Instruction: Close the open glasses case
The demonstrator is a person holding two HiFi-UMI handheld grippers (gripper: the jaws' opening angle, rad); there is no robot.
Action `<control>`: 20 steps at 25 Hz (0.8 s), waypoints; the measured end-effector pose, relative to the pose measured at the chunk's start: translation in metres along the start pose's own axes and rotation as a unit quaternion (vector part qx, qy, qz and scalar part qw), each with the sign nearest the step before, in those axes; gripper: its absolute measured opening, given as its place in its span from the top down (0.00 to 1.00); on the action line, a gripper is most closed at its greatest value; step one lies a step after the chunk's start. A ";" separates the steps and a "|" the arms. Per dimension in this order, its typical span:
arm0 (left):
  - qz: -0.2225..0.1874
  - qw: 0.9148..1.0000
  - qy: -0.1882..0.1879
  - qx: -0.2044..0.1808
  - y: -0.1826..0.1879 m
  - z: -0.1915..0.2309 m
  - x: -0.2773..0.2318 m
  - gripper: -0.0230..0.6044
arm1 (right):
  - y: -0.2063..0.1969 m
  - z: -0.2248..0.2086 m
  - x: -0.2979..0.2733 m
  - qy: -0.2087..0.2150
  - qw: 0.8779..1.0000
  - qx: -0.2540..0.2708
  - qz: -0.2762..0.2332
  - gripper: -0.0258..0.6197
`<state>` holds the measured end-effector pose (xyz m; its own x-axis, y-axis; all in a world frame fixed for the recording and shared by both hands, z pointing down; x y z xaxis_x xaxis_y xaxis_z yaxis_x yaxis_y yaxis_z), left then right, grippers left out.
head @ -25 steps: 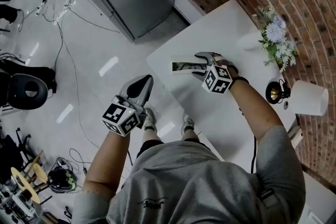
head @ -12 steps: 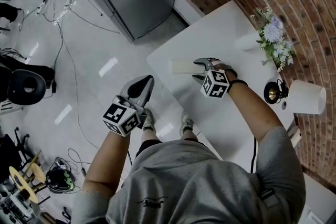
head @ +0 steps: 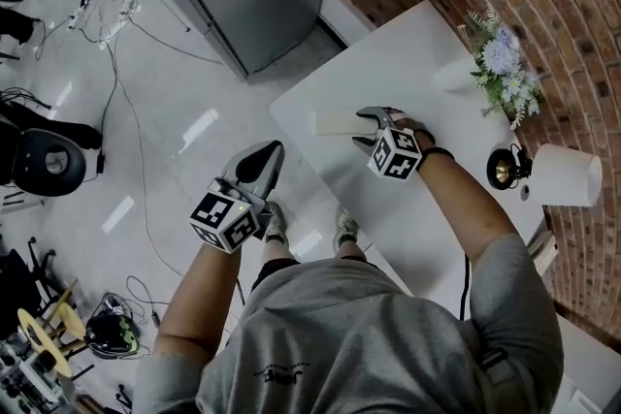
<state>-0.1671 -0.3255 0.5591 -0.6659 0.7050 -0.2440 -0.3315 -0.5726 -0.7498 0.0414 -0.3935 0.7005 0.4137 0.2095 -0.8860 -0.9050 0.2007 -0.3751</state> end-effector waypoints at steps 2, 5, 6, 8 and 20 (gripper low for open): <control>0.001 1.000 0.000 0.000 -0.001 -0.001 0.001 0.97 | 0.000 0.001 0.000 0.001 1.000 0.001 0.002 0.61; 0.001 1.000 0.000 0.000 -0.001 -0.004 0.003 0.97 | 0.000 0.001 0.000 0.001 1.000 0.002 0.006 0.61; 0.000 1.000 0.000 -0.001 0.000 -0.005 0.003 0.97 | 0.000 0.001 0.000 0.002 1.000 0.002 0.007 0.61; -0.001 1.000 -0.001 -0.004 0.001 -0.008 0.004 0.97 | 0.000 0.001 0.000 0.004 1.000 0.000 0.009 0.61; -0.026 0.999 -0.005 -0.025 0.028 -0.028 0.027 0.97 | 0.027 -0.020 0.075 -0.048 0.980 -0.153 -0.117 0.56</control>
<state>-0.1756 -0.3106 0.5146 -0.6557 0.7287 -0.1975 -0.3319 -0.5132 -0.7915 0.0461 -0.3916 0.6180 0.6075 0.2845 -0.7416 -0.7654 -0.0400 -0.6423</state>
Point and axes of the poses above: the fingertips, and each gripper's own axes: x backward along the fingers, z to its left, y out of its top, the point moved 5 cm from there along x, backward along the fingers, and after that the axes turned 10 degrees about x, right-handed, at the moved point
